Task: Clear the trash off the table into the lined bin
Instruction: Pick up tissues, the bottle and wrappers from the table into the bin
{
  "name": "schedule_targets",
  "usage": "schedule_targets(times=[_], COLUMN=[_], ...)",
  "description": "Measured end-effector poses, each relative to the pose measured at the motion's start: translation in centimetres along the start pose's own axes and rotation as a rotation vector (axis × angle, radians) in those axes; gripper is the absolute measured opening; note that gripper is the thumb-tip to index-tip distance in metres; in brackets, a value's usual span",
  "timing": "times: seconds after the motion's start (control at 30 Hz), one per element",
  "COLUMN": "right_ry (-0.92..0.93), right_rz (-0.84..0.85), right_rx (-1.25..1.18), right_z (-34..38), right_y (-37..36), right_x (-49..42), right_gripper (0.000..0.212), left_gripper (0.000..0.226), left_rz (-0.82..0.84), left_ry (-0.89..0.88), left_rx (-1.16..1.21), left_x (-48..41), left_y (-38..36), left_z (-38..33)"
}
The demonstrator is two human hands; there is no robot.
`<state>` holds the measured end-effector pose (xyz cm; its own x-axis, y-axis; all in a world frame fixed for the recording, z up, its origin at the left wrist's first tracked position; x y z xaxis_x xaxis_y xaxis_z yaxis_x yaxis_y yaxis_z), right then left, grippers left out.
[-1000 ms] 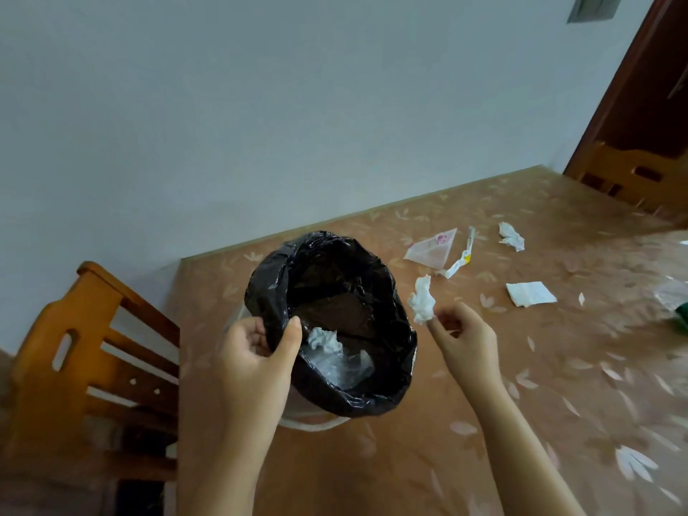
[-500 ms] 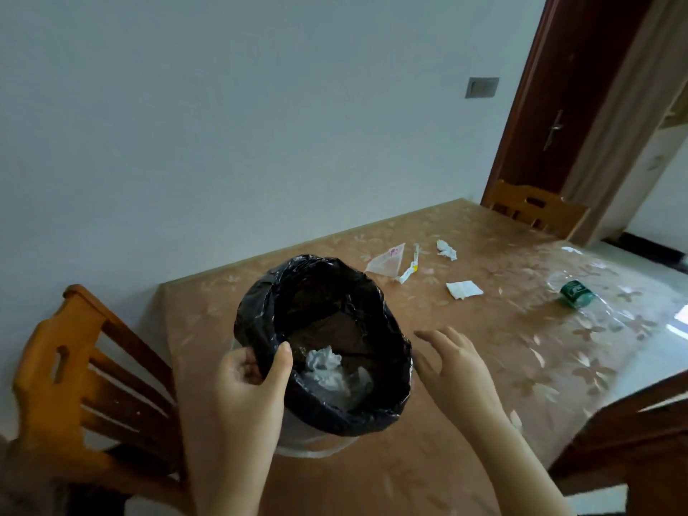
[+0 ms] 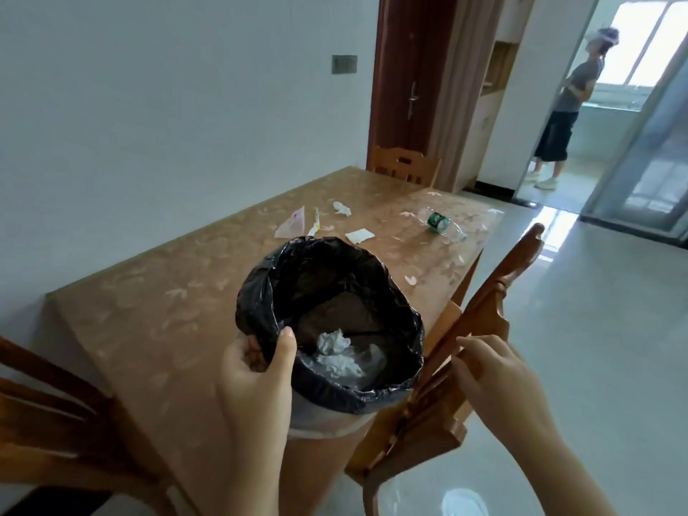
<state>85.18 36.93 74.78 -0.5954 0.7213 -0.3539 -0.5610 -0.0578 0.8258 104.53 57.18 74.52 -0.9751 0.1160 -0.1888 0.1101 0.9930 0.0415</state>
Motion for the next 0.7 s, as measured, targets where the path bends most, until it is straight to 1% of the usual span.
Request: schedule_targets(times=[0.07, 0.13, 0.27, 0.4, 0.57, 0.7], right_ry=[-0.031, -0.064, -0.126, -0.212, -0.266, -0.284], right_rz=[-0.018, -0.041, -0.138, -0.195, -0.236, -0.266], right_rx=[0.02, 0.031, 0.008, -0.006, -0.018, -0.01], right_z=[-1.6, -3.3, -7.9, -14.7, -24.1, -31.5], right_y=[1.5, 2.8, 6.0, 9.9, 15.6, 20.1], right_x=[1.2, 2.1, 3.8, 5.4, 7.3, 8.4], right_gripper=[0.022, 0.022, 0.02, 0.026, 0.027, 0.027], left_gripper=[0.012, 0.013, 0.015, 0.029, 0.031, 0.026], left_rz=[0.055, 0.094, 0.156, 0.196, 0.235, 0.298], left_ry=[-0.003, -0.019, -0.072, -0.138, -0.148, -0.148], left_rx=[0.031, 0.056, 0.094, 0.083, 0.105, 0.117], left_x=[1.4, 3.0, 6.6, 11.2, 18.4, 24.5], left_y=[-1.1, -2.5, -6.4, -11.8, -20.0, -27.2], left_z=[-1.0, -1.9, -4.2, -6.6, -9.8, -11.2])
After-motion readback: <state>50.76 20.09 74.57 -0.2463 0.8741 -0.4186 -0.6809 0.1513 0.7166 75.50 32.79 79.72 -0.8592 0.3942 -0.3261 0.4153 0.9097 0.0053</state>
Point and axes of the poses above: each hand's wrist, its own x-axis away from the middle knuckle, its own y-axis out of the back of the hand, z = x × y, the point moved 5 cm from there along -x, towards the middle knuckle, and after that the axes turned 6 degrees about -x, right-handed, at the moved point
